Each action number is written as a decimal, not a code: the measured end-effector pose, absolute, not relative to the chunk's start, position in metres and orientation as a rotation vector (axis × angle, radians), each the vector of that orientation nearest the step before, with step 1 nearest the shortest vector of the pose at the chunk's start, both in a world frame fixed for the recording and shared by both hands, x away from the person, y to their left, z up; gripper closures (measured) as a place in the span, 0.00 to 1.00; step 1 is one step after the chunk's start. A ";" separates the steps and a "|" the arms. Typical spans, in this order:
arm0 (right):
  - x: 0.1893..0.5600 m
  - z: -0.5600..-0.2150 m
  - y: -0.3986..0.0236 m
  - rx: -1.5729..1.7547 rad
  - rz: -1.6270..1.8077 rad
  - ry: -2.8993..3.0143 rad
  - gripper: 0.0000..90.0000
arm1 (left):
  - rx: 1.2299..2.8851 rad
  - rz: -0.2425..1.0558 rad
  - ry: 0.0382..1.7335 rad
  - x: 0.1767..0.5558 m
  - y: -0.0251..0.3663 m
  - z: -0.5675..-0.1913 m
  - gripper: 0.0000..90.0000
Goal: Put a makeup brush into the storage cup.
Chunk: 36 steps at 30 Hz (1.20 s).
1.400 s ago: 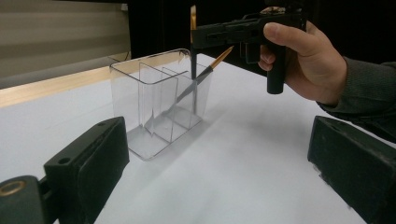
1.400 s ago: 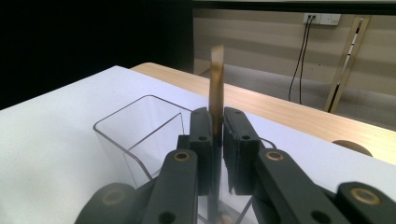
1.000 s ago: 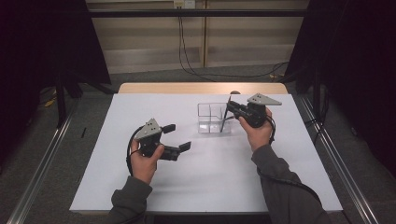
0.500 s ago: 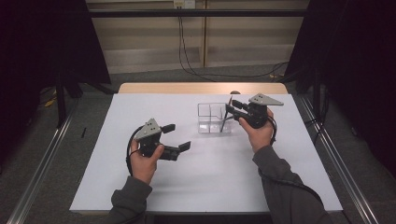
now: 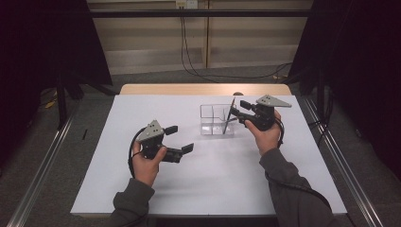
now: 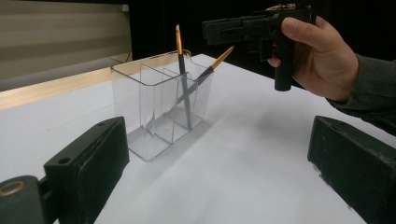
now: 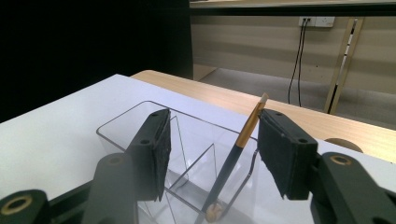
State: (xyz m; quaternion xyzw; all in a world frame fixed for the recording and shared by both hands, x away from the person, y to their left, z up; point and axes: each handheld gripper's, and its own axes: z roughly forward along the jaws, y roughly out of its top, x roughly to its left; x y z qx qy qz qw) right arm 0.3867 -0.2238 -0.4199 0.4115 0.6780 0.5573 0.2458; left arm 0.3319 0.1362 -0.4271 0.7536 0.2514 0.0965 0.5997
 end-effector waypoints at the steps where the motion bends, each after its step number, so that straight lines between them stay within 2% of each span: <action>1: 0.386 -0.420 -0.224 1.122 1.525 1.849 0.49 | 1.748 0.223 0.583 0.332 0.136 -0.427 0.06; 27: 0.376 -0.417 -0.233 1.118 1.548 1.894 0.23 | 1.757 0.231 0.588 0.331 0.136 -0.426 0.06; 36: 0.375 -0.417 -0.234 1.103 1.549 1.915 0.20 | 1.755 0.232 0.589 0.331 0.135 -0.425 0.06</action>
